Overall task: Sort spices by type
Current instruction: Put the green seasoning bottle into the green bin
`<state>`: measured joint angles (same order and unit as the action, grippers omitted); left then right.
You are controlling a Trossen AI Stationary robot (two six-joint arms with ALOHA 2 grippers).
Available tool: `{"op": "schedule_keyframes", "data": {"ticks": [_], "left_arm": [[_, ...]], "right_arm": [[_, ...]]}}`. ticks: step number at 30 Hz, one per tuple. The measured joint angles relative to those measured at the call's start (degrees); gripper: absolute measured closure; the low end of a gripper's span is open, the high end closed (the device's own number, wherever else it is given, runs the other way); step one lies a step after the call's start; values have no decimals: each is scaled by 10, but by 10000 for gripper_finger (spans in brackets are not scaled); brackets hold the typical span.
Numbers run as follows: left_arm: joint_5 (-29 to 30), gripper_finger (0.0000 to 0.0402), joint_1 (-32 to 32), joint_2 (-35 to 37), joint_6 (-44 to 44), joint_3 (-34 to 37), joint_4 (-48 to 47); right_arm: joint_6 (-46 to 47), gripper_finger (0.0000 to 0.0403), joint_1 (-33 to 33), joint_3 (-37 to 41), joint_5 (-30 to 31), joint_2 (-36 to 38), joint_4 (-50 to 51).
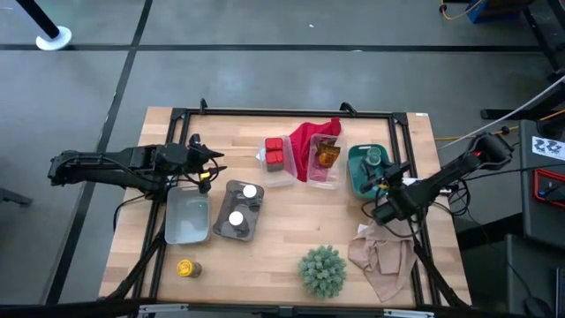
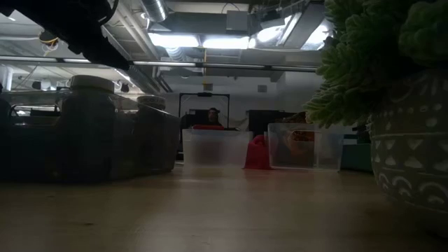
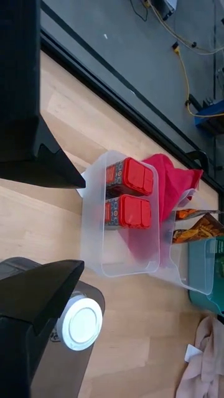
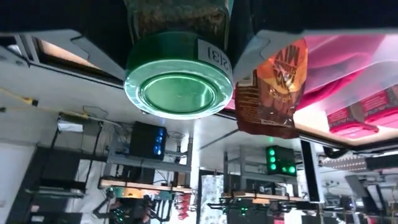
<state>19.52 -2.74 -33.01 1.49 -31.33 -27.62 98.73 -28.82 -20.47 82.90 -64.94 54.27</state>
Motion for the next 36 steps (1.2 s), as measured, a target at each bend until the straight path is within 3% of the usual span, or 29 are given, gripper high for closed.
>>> {"op": "schedule_keyframes", "data": {"ticks": [27, 36], "left_arm": [[0, 219, 0, 0, 0, 0, 0], [0, 219, 0, 0, 0, 0, -1]], "right_arm": [[-15, 200, 22, 0, -83, -103, -76], [-12, 168, 22, 0, -112, -103, -80]]}}
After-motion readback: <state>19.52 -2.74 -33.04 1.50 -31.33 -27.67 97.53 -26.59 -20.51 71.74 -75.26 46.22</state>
